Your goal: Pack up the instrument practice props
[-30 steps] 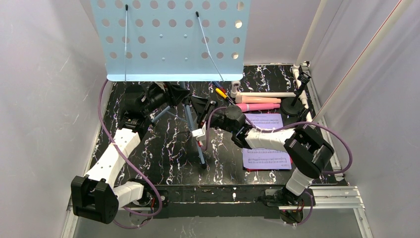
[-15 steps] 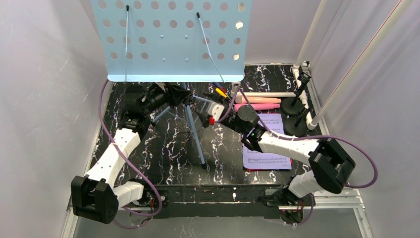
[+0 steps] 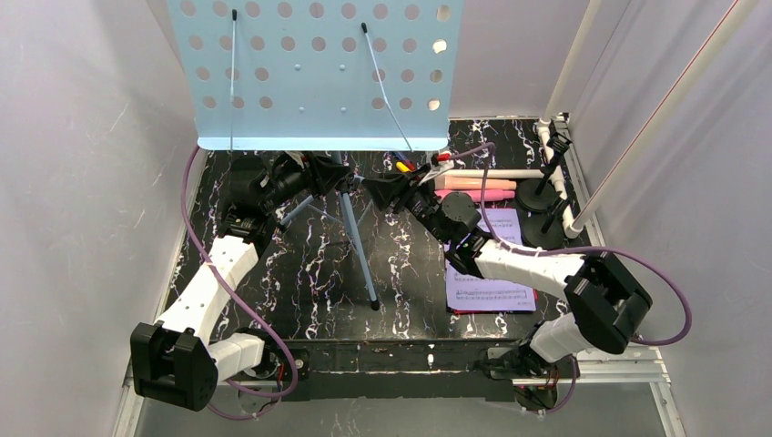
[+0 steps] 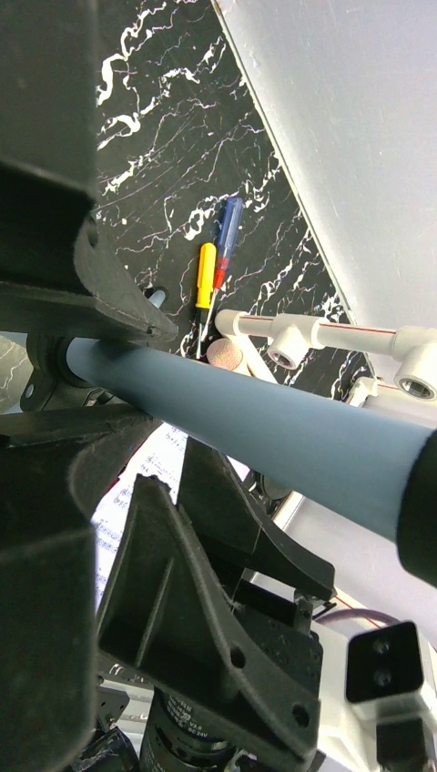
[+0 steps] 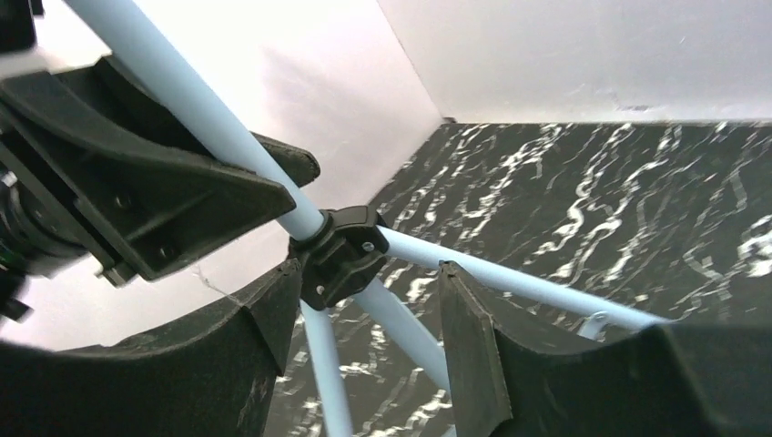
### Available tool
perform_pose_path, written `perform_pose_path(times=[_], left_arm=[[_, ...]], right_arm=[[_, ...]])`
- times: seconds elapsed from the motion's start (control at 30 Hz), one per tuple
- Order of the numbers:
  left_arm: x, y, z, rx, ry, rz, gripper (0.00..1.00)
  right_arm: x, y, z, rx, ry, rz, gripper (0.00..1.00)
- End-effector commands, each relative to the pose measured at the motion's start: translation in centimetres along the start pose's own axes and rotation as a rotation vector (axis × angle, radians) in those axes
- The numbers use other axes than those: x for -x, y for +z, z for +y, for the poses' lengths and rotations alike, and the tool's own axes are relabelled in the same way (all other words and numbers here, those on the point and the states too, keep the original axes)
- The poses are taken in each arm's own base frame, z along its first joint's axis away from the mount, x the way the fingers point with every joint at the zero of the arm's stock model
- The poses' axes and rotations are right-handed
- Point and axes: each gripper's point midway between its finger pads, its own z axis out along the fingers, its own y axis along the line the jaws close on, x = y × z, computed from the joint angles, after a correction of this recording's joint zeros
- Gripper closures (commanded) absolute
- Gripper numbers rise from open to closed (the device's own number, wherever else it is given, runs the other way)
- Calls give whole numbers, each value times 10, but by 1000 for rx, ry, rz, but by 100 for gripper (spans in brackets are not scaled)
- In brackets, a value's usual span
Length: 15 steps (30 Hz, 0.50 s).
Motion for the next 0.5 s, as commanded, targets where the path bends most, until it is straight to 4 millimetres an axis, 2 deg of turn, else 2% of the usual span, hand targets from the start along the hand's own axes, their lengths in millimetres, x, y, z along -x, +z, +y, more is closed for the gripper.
perform_pose_path(times=[0.0,0.23,0.47], left_arm=[[-7,-5,-29,-96,-98,54,100],[-5,-6,-30,-97,-90,49,100],[-4,-7,-30,-98,-87,48,100]], right_arm=[[14,14,11,7,291,-76,36],[-2,28,21,63,390,-40,44],[-4,34,30,132,412,-35,53]])
